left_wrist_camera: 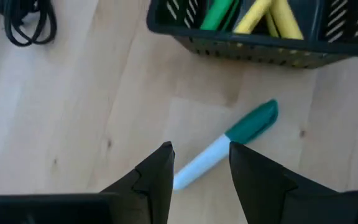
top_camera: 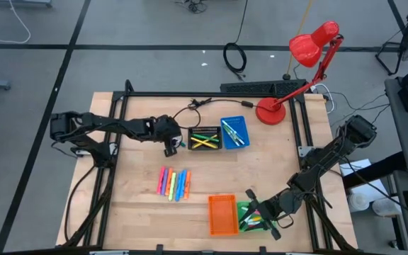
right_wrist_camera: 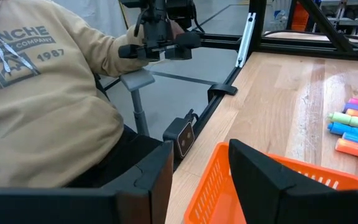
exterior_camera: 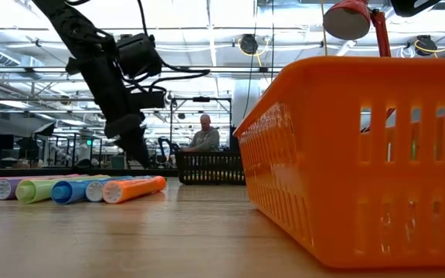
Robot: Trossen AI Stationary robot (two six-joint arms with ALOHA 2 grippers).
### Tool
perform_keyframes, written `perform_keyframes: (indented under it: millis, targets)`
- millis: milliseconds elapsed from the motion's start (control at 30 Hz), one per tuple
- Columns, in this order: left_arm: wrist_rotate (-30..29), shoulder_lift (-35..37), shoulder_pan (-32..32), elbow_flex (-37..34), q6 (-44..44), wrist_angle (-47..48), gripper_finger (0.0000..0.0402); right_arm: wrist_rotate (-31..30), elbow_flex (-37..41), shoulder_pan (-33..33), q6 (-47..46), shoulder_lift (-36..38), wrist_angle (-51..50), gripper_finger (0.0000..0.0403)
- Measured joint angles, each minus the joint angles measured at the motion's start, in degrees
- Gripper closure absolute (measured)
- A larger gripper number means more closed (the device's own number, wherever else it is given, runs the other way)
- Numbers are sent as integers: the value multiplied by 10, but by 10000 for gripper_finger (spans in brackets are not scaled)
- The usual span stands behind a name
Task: Pick & Place Markers
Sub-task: Put the green highlighter pen into the green bin
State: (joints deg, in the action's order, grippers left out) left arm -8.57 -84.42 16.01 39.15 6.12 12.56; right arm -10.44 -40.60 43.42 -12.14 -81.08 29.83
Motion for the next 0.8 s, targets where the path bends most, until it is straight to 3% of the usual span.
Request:
perform_keyframes:
  millis: [533, 800]
  targets:
    - [40, 0, 1, -72, 91, -108, 243, 0, 0, 0, 0, 0, -1, 257]
    - [35, 0, 15, -82, 79, -164, 243, 0, 0, 0, 0, 0, -1, 259]
